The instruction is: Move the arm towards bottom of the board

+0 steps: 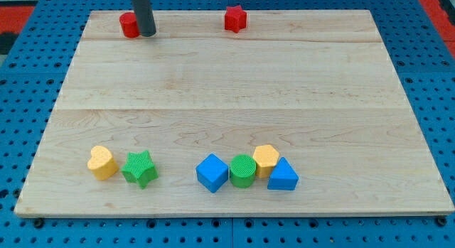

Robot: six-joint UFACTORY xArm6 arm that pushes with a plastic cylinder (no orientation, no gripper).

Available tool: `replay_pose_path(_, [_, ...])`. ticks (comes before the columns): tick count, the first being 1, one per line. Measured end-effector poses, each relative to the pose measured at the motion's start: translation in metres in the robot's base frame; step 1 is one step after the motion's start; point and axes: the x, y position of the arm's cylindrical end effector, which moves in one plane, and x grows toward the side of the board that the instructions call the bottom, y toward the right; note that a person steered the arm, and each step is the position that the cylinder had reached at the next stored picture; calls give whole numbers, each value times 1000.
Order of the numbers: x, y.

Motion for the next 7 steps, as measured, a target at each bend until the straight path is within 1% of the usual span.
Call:
replay_pose_path(1, [-20, -46])
replay_pose_path(2, [-4, -25])
replay_pose_path(3, [-4, -20])
replay_pose_path(4, [19, -6])
replay_pose_path(5, [82, 6])
replay_pose_path(6, [136, 16])
replay_pose_path(7, [151, 98])
